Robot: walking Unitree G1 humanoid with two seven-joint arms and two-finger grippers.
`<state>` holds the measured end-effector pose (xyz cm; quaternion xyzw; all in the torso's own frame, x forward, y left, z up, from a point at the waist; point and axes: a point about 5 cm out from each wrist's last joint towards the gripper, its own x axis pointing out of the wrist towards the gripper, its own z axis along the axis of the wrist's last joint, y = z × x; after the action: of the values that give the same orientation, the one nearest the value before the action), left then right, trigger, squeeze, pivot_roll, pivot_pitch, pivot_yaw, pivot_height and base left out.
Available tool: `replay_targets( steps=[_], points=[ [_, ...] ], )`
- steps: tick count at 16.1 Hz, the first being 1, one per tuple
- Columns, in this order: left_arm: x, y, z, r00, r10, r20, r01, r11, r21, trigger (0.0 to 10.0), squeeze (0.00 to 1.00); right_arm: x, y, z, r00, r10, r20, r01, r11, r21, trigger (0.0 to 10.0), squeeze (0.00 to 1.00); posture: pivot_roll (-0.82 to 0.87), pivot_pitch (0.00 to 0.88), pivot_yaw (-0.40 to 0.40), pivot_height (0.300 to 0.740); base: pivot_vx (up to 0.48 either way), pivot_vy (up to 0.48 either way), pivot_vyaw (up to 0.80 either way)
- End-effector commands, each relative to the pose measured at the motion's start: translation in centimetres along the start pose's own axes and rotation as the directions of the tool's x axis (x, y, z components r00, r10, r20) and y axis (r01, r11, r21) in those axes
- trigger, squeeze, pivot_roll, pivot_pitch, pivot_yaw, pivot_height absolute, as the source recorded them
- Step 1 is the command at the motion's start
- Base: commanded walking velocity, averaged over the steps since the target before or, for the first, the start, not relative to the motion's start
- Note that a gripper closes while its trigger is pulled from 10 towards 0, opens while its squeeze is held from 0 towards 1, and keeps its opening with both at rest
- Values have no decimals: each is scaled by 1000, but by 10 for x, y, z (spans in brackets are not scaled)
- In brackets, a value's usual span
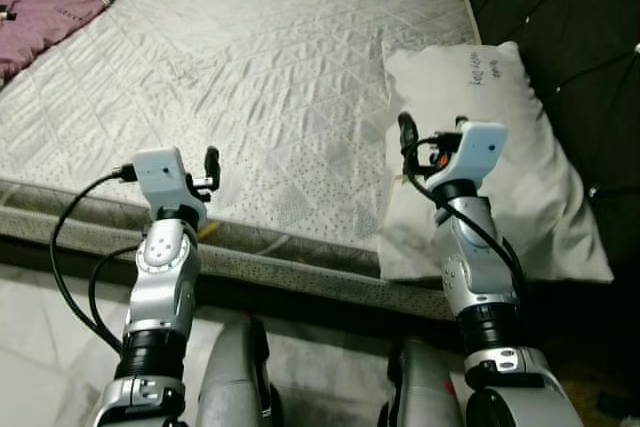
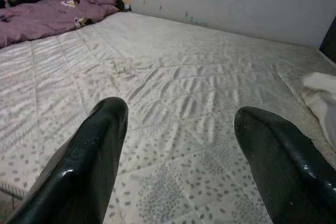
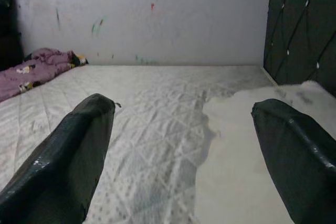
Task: Clean up the room
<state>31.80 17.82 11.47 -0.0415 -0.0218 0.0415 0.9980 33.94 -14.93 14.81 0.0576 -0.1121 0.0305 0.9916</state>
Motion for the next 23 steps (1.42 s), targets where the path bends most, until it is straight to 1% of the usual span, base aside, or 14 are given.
replay_targets(
  steps=[1, 3, 6, 7, 10, 11, 14, 16, 17, 18, 20, 21, 22, 23],
  points=[
    [3, -1, 7, 1000, -1, 27, 1, 1000, 6, 10000, 0, 3, 2, 6, 1000, -3, 18, 3, 1000, 5, 10000, 0, 39, 0, 18, 687, 0, 0, 0],
    [2, -1, 4, 1000, -5, 17, 5, 1000, 9, 10000, 0, 2, 6, 7, 1000, 4, 21, -4, 1000, 4, 10000, 0, 30, 0, 26, 707, 0, 0, 0],
    [9, -6, 6, 1000, -23, 19, 23, 1000, 7, 10000, 0, 0, 6, 5, 1000, -3, 13, 3, 1000, -2, 10000, 0, 19, 0, 30, 740, 0, 0, 0],
    [11, -9, 6, 999, -36, 20, 36, 999, 2, 10000, 0, -2, 5, 3, 1000, -4, 2, 4, 1000, -12, 10000, 0, 14, 0, 29, 740, 0, 0, 0],
    [9, -15, 2, 999, -45, -3, 45, 999, -14, 10000, 0, -5, 0, -1, 1000, -20, -17, 20, 1000, -21, 10000, 0, 11, 0, 28, 740, 0, 0, 0],
    [10, -15, 1, 999, -38, -5, 38, 999, -19, 10000, 0, -5, -1, -1, 999, -26, -20, 25, 999, -27, 10000, 0, 10, 0, 27, 740, 0, 0, 0],
    [15, -9, 0, 1000, 16, -25, -17, 997, -69, 10000, 0, -9, -5, -4, 998, -49, -31, 47, 998, -45, 10000, 0, 2, 0, 26, 740, 0, 0, 0],
    [12, 0, -4, 996, 75, -37, -78, 992, -95, 10000, 0, -14, -8, -4, 997, -67, -33, 65, 997, -41, 10000, 0, 4, 0, 16, 740, 0, 0, 0],
    [10, 2, -6, 995, 86, -46, -91, 991, -98, 10000, 0, -15, -9, -6, 996, -77, -43, 76, 997, -33, 10000, 0, 11, 0, 5, 740, 0, 0, 0],
    [9, -1, -6, 998, 51, -42, -54, 995, -78, 10000, 0, -15, -7, -6, 997, -64, -50, 62, 997, -45, 10000, 0, 25, 0, -7, 740, 0, 0, 0],
    [9, -6, -3, 1000, 8, -22, -10, 997, -77, 10000, 0, -12, -3, -9, 997, -38, -69, 33, 998, -61, 10000, 0, 34, 0, -19, 740, 0, 0, 0],
    [10, -6, -3, 1000, 8, -23, -10, 997, -76, 10000, 0, -13, -3, -10, 996, -45, -78, 40, 997, -63, 10000, 0, 34, 0, -23, 740, 0, 0, 0],
    [9, -6, -4, 1000, 13, -23, -15, 997, -74, 10000, 0, -14, -5, -10, 995, -57, -84, 52, 997, -58, 10000, 243, 31, 0, -28, 740, 0, 0, 0],
    [8, -7, -5, 1000, 14, -25, -15, 997, -74, 10000, 0, -14, -6, -11, 994, -63, -91, 57, 996, -69, 10000, 408, 25, 0, -27, 740, 0, 0, 0]
  ],
)
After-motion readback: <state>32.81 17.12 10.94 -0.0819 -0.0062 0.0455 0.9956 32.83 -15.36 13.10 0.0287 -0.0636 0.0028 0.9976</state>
